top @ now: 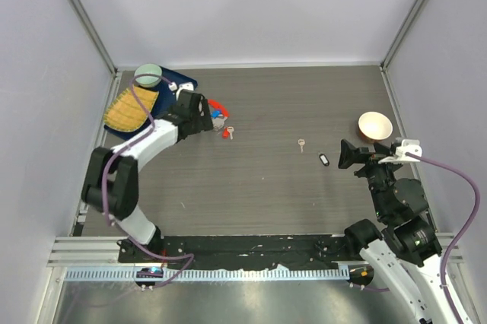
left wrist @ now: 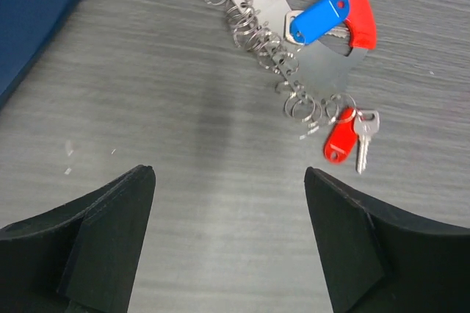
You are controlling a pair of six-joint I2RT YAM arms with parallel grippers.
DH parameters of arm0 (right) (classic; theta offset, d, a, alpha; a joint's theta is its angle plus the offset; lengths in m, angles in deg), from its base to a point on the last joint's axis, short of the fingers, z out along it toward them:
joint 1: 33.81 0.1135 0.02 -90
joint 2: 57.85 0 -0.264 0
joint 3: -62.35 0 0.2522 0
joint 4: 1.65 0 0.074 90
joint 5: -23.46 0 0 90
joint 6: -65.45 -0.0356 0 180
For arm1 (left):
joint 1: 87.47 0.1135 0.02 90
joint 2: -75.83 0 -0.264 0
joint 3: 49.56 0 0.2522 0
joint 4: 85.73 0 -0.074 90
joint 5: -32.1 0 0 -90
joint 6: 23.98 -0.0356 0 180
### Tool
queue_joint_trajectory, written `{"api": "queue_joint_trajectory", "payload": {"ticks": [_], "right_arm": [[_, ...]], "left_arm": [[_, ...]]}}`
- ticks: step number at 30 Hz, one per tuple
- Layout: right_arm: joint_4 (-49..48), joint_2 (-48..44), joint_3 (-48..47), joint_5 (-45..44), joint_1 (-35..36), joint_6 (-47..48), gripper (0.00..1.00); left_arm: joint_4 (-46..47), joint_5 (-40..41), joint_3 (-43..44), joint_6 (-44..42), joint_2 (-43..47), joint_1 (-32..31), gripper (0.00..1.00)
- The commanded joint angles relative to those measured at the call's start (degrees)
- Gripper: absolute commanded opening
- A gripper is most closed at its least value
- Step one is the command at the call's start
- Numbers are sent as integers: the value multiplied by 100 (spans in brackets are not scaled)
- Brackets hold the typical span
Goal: Put the keys on the keyring
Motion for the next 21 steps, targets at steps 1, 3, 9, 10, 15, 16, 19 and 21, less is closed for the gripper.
{"api": "queue_joint_trajectory", "payload": {"ticks": [1,3,9,10,15,16,19,21], "right_arm": [[-165,-140,10,74,84,-8,100],[-183,-175,28,127,93,-8,99],[-209,-149,46,197,93,27,100],[-218,-131,46,197,102,36,100],[-253,-78,63,276,102,53,100],[-253,-78,63,285,102,53,100],[-271,-61,72,338,102,53,100],[-297,-61,81,373,102,53,100]], "left_arm": [[558,-240,855,17,-1206,27,84],[567,-319,1120,-114,-1578,36,71],[602,-487,1806,-220,-2493,28,54],[567,-487,1868,-247,-2563,27,53],[409,-801,2009,-308,-2880,27,42],[426,-890,1974,-335,-2880,27,42],[549,-996,1877,-493,-2889,27,35],[584,-996,1859,-581,-2915,27,40]]}}
